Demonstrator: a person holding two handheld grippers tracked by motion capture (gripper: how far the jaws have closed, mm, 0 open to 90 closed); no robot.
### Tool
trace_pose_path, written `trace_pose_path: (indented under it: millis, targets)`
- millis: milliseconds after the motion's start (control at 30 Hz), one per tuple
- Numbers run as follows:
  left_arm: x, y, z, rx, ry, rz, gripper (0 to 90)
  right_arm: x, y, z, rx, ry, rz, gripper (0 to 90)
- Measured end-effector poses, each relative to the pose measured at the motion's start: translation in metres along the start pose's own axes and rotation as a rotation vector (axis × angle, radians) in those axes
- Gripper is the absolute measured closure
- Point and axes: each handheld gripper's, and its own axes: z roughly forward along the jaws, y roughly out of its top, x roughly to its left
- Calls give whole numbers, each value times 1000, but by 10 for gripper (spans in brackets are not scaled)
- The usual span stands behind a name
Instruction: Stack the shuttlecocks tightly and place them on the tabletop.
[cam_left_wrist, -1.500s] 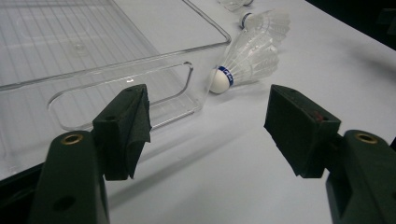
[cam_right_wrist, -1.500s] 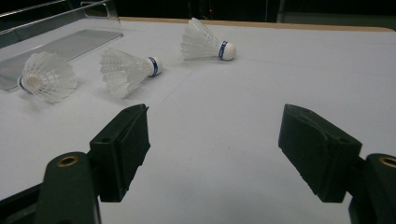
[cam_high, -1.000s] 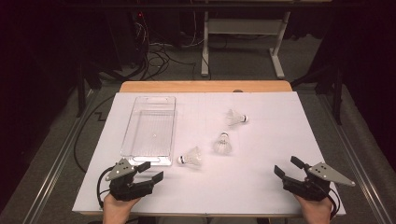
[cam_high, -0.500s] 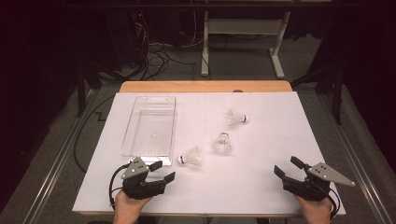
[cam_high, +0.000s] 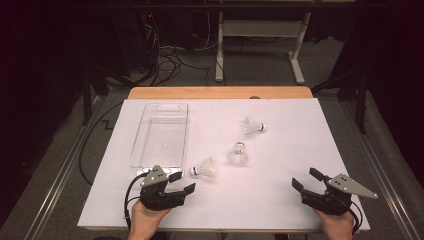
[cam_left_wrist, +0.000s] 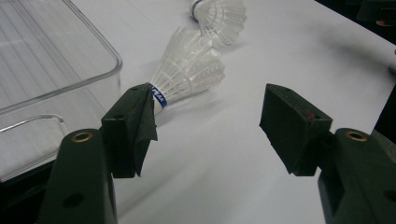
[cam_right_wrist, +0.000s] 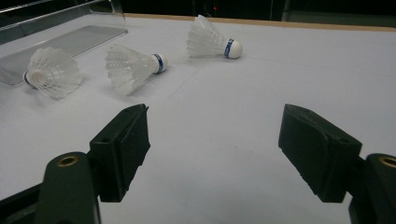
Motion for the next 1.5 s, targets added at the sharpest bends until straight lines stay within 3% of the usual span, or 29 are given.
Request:
trace_pose_path:
  millis: [267,633,900,1500]
  targets:
    - [-3,8,7,30,-2,4,379,2,0,1,2,9,-8,251]
    - [-9,31,23,110,5,-26,398,2,0,1,-1,10,-9,251]
    - [-14,45,35,168,42,-6,403,2,0,0,-3,11,-10,253]
    - [-15,72,62,266,103,-34,374,2,0,1,3,12,-11,254]
